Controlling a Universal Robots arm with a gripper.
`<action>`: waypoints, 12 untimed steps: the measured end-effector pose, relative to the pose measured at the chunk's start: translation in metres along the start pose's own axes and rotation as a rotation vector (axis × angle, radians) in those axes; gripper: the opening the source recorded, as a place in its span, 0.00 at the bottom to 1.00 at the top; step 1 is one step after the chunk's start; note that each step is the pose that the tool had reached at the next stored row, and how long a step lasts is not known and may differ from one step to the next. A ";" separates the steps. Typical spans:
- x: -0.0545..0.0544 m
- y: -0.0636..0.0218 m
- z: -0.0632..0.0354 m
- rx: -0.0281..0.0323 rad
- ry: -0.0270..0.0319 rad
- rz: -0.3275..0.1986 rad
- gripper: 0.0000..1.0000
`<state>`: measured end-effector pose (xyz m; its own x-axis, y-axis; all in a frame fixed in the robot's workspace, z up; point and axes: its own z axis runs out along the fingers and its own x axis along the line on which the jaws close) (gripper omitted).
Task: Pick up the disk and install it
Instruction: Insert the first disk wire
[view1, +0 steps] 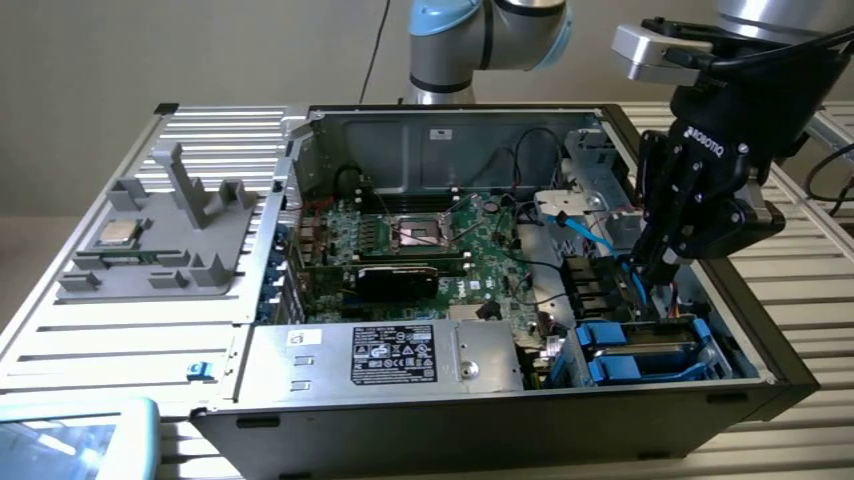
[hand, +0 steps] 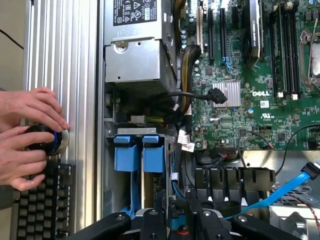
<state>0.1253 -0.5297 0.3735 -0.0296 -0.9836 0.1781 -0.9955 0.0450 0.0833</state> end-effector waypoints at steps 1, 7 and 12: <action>0.000 -0.0004 0.0003 -0.0022 -0.0001 0.000 0.29; 0.000 -0.0014 0.0016 -0.0106 0.0004 -0.002 0.29; 0.001 -0.0022 0.0024 -0.0146 0.0005 -0.002 0.16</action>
<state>0.1273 -0.5316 0.3712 -0.0271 -0.9836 0.1784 -0.9942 0.0452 0.0981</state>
